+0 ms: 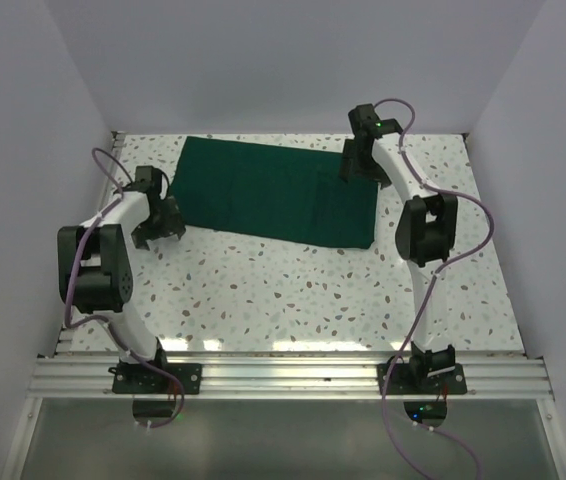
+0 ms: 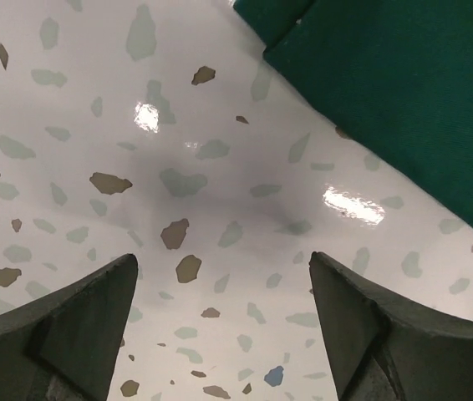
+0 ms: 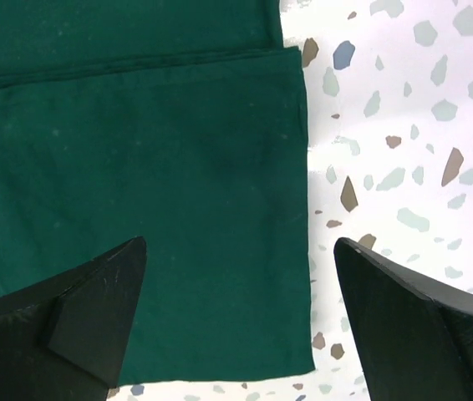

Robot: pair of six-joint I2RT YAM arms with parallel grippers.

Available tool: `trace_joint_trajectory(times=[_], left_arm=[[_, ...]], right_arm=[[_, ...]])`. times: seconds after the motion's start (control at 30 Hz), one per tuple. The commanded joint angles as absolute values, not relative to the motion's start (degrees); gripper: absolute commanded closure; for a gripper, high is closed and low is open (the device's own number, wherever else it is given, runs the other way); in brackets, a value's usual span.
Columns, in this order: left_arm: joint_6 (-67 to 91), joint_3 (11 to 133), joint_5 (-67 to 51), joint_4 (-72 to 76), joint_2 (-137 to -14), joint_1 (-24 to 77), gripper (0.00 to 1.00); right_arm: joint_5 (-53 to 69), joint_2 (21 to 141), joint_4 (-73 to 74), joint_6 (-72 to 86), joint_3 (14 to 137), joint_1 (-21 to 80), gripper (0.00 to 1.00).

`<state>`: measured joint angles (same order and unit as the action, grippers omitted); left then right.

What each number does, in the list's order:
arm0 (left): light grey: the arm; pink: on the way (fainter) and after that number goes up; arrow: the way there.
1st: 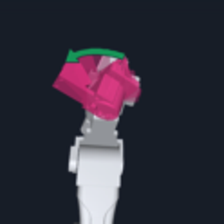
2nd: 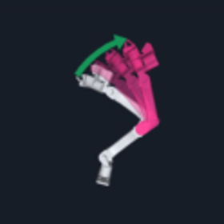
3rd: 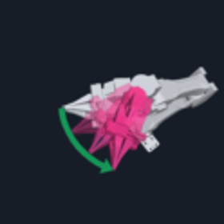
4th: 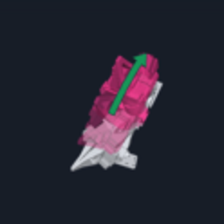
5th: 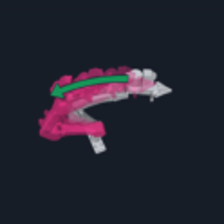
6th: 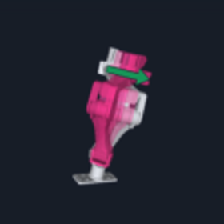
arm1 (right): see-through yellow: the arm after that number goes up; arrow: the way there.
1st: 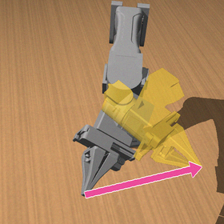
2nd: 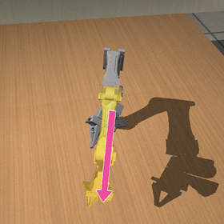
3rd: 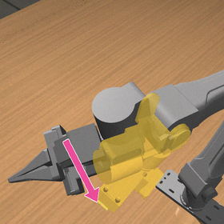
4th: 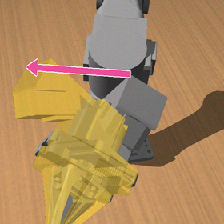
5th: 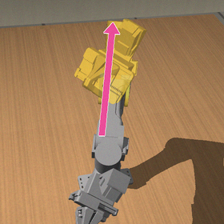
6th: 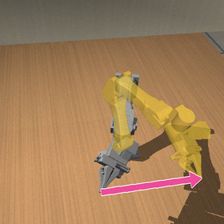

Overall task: Open and lay out the surgical kit
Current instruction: Open the surgical kit at the center of the board.

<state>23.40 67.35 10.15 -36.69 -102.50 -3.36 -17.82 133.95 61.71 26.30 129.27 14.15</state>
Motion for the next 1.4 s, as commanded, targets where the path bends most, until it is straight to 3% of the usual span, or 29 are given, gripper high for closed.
trace_joint_trajectory(times=[0.0,0.33,0.83,1.0,1.37], left_arm=[[23.0,68.6,8.4,-35.0,-97.0,-3.5,0.13],[22.6,68.1,6.3,-35.6,-95.4,-3.5,0.18],[23.0,69.5,6.7,-37.4,-97.2,-3.0,0.22],[23.6,70.2,7.0,-38.0,-98.0,-2.2,0.23],[24.5,71.8,7.0,-38.8,-97.1,-1.1,0.23]], right_arm=[[-18.4,135.3,59.9,25.4,133.0,12.3,0.02],[-17.0,139.8,56.6,25.9,133.4,7.9,0.04],[-12.0,146.1,53.5,26.3,134.6,6.4,0.62],[-11.9,146.4,54.0,26.5,134.1,6.0,0.95],[-12.2,138.7,57.5,27.2,127.9,5.9,1.00]])
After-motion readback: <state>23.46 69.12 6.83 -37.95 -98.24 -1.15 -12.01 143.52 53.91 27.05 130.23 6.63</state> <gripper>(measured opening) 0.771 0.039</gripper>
